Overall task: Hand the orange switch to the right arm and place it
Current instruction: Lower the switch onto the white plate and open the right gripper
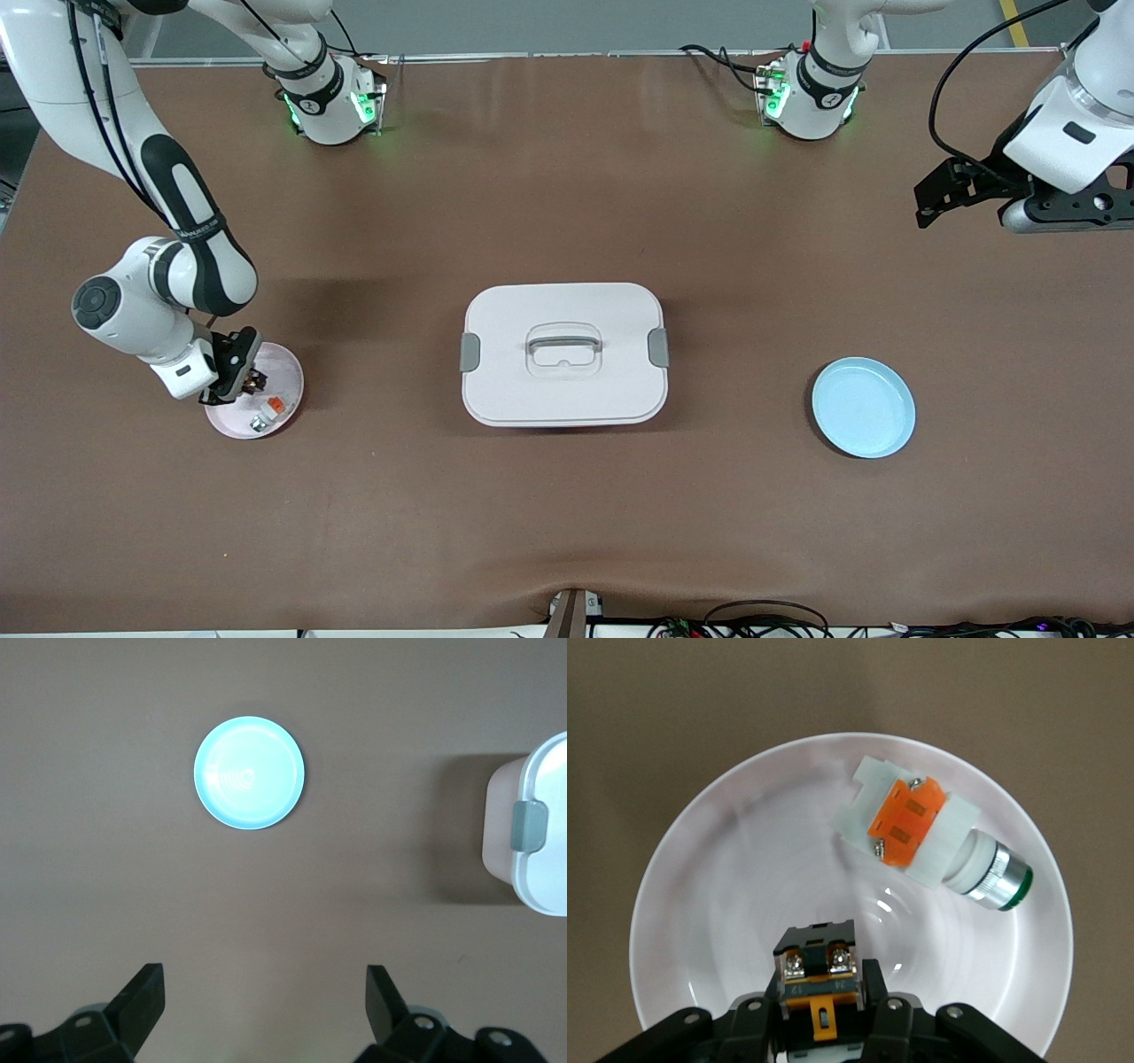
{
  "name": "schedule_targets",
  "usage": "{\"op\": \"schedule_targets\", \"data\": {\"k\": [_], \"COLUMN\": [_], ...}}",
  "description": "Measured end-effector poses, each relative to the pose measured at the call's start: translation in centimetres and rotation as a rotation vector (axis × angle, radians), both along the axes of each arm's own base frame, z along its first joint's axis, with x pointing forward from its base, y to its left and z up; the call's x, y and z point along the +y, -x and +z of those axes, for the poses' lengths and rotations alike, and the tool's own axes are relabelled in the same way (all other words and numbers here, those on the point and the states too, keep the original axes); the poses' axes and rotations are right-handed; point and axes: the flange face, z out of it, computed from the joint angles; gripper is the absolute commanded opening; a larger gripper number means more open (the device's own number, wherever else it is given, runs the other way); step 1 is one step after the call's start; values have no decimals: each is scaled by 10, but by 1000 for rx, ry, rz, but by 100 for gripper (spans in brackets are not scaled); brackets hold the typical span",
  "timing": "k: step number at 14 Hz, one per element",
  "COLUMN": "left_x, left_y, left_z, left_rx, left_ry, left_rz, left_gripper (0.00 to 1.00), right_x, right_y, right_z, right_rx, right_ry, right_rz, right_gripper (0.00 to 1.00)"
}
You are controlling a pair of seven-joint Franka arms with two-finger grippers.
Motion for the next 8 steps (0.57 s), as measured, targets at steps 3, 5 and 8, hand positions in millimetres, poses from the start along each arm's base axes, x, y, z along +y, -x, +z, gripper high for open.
{"op": "schedule_targets", "data": {"k": [3,5,8], "left_x": [-2,-2,-2], "left_y": [0,0,0], "left_z": [2,2,2], "left_rx": [-4,-4,-4], "left_ry": [1,1,1], "left_rz": [9,9,9], "left_gripper": [100,100,100], "right_x": [0,0,-1], "right_y": [0,0,-3], "right_z": [0,0,-2], "right_rx": [-1,-1,-2], "right_ry": [0,0,0], "right_rz": [0,0,0], "right_gripper": [0,100,100]}}
